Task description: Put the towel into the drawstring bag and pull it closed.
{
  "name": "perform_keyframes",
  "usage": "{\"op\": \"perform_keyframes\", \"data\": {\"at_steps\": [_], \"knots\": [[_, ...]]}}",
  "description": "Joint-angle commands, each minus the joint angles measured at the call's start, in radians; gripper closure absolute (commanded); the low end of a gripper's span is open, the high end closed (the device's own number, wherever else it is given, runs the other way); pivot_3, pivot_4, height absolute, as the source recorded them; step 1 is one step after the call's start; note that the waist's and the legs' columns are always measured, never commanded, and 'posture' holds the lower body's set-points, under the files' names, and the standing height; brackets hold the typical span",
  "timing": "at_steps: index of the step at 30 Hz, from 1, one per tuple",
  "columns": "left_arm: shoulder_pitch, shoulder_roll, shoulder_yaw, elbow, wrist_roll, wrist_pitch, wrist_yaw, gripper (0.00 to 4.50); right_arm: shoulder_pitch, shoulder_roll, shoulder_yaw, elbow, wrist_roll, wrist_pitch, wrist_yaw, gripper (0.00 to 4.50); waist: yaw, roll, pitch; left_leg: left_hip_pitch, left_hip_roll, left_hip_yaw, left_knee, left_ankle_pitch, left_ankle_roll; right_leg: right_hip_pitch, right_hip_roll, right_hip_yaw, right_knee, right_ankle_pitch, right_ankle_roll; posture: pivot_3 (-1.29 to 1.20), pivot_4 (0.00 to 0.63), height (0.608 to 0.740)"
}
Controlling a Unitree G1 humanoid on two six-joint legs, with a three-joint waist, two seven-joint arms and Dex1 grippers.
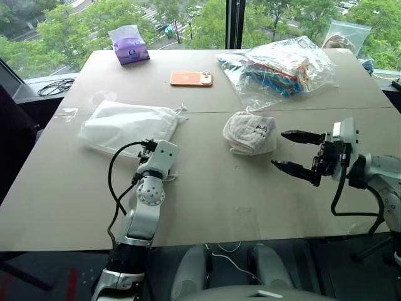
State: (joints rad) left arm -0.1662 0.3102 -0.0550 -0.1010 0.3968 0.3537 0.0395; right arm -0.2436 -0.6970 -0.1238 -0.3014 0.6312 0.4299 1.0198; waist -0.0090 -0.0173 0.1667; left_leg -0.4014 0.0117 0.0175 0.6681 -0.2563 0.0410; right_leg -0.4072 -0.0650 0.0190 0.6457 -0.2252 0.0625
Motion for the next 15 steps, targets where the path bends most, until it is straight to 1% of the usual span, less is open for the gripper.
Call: {"op": "perform_keyframes", "data": {"at_steps": [1, 7, 8, 10, 11, 12, 15], "knots": [[0.012, 0.021, 0.047, 0.027, 0.028, -0.001, 0.051, 2.33, 0.001, 0.004, -0.012, -0.013, -0.002, -0.025, 0.001, 0.00, -0.005, 0.000, 0.000, 0.000, 0.000, 0.000, 0.000, 0.000, 0.000, 0.000, 0.000, 0.000, 0.000, 0.000, 0.000, 0.00, 0.150, 0.740], [0.028, 0.025, 0.076, 0.041, 0.028, 0.007, 0.090, 2.33, -0.004, 0.014, -0.010, -0.005, -0.018, -0.040, -0.002, 0.00, -0.006, 0.000, 0.000, 0.001, 0.000, 0.001, 0.000, 0.000, 0.000, 0.000, 0.001, 0.000, 0.001, 0.000, 0.000, 0.00, 0.150, 0.740], [0.032, 0.029, 0.082, 0.046, 0.026, 0.007, 0.093, 2.82, -0.005, 0.015, -0.010, -0.004, -0.020, -0.042, -0.002, 0.00, -0.006, 0.000, 0.000, 0.001, 0.000, 0.001, 0.000, 0.000, 0.000, 0.000, 0.001, 0.001, 0.001, 0.000, 0.000, 0.00, 0.150, 0.740], [0.037, 0.033, 0.093, 0.054, 0.022, 0.007, 0.101, 3.52, -0.008, 0.017, -0.011, -0.002, -0.023, -0.043, -0.001, 0.00, -0.006, 0.001, -0.001, 0.002, 0.000, 0.001, 0.000, 0.000, 0.000, 0.000, 0.001, 0.001, 0.002, 0.000, 0.000, 0.00, 0.150, 0.740], [0.038, 0.034, 0.095, 0.056, 0.022, 0.005, 0.103, 4.10, -0.008, 0.017, -0.011, -0.002, -0.025, -0.043, -0.001, 0.00, -0.006, 0.002, -0.001, 0.002, 0.000, 0.001, 0.000, 0.000, 0.000, 0.000, 0.001, 0.001, 0.002, 0.000, 0.000, 0.00, 0.150, 0.740], [0.039, 0.036, 0.099, 0.059, 0.022, 0.004, 0.105, 4.47, -0.009, 0.018, -0.011, -0.001, -0.027, -0.044, 0.000, 0.00, -0.006, 0.003, -0.002, 0.003, 0.000, 0.001, 0.000, 0.000, 0.000, 0.000, 0.001, 0.001, 0.003, 0.000, 0.000, 0.00, 0.150, 0.740], [0.039, 0.041, 0.105, 0.065, 0.020, -0.002, 0.110, 4.47, -0.013, 0.019, -0.012, 0.001, -0.029, -0.045, -0.001, 0.00, -0.007, 0.003, -0.002, 0.005, 0.000, 0.001, 0.001, 0.000, 0.000, 0.000, 0.001, 0.002, 0.006, 0.000, 0.000, 0.00, 0.150, 0.740]]}}
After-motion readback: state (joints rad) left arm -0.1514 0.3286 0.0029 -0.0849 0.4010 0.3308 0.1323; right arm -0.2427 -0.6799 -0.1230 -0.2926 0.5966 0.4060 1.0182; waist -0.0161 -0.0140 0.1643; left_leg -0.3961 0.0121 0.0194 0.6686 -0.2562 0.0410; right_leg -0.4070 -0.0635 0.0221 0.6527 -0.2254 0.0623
